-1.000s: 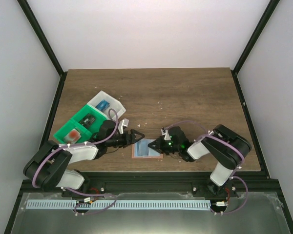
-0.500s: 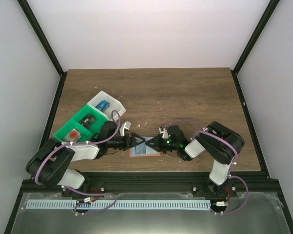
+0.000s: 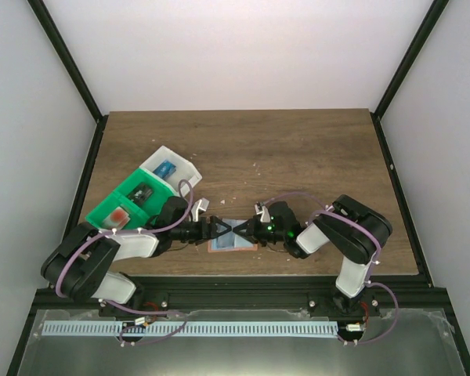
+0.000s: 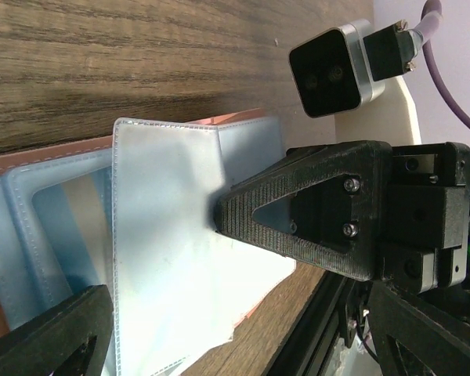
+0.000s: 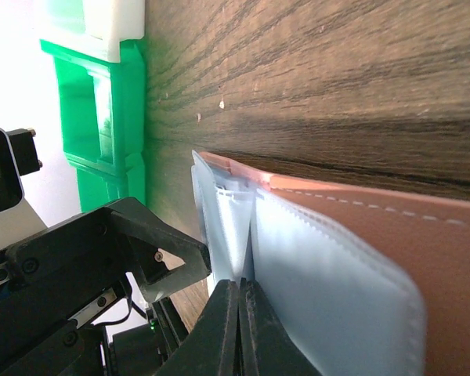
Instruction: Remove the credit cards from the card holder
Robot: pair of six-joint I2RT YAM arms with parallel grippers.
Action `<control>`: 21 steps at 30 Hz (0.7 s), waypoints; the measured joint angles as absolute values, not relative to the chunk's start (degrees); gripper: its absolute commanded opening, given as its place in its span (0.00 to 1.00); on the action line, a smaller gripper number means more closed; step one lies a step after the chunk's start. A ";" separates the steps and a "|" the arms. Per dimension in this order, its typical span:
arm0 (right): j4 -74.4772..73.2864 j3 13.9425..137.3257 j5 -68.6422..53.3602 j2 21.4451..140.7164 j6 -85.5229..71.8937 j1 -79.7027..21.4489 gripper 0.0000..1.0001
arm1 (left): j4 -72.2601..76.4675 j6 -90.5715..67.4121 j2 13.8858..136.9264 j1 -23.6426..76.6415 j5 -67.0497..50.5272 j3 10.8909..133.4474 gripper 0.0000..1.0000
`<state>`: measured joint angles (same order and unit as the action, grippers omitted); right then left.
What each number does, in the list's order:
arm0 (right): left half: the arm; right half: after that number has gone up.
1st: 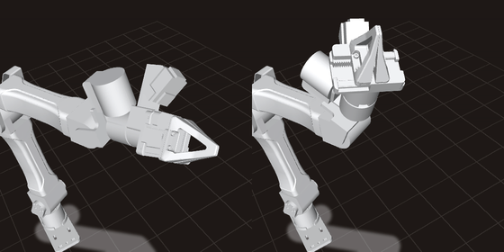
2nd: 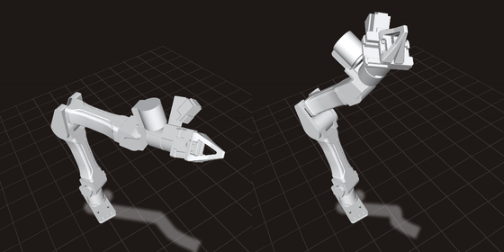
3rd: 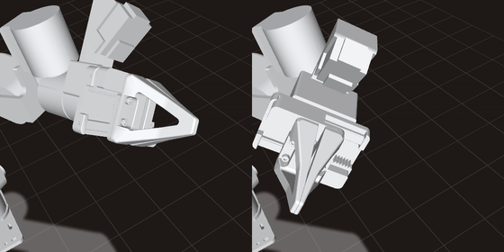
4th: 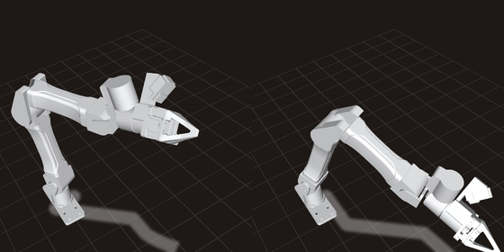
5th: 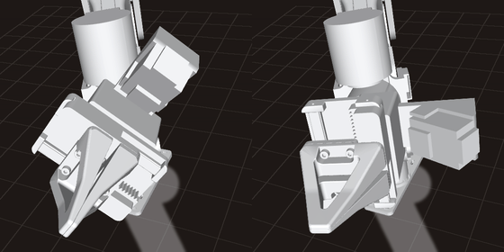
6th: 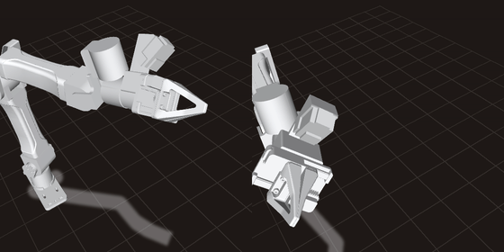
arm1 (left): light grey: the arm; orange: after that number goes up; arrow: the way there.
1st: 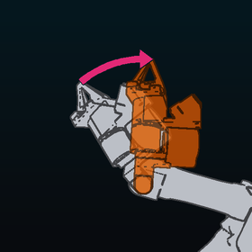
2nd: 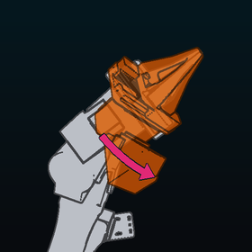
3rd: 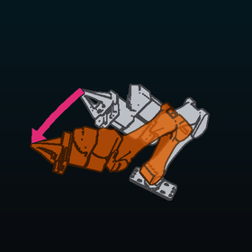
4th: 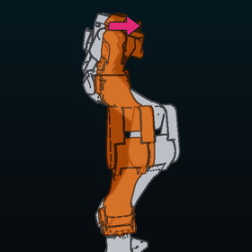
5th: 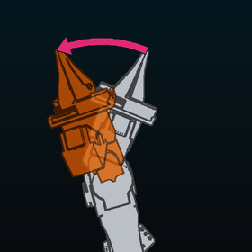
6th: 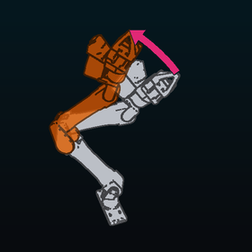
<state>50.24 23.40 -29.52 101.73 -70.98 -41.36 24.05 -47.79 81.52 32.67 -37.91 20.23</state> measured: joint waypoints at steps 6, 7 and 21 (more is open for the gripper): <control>50.22 23.33 -29.41 101.73 -70.98 -41.36 0.00 | 25.78 -48.77 82.39 33.21 -38.28 20.14 0.91; 50.22 23.24 -29.34 101.73 -71.00 -41.32 0.01 | 26.46 -49.17 82.70 33.50 -38.33 20.14 0.90; 48.77 23.24 -29.19 101.78 -71.05 -41.32 0.30 | 31.42 -54.37 84.90 36.86 -39.83 20.69 0.89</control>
<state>48.77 23.24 -29.19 101.78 -71.05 -41.32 31.42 -54.37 84.90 36.86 -39.83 20.69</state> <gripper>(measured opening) 0.222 0.894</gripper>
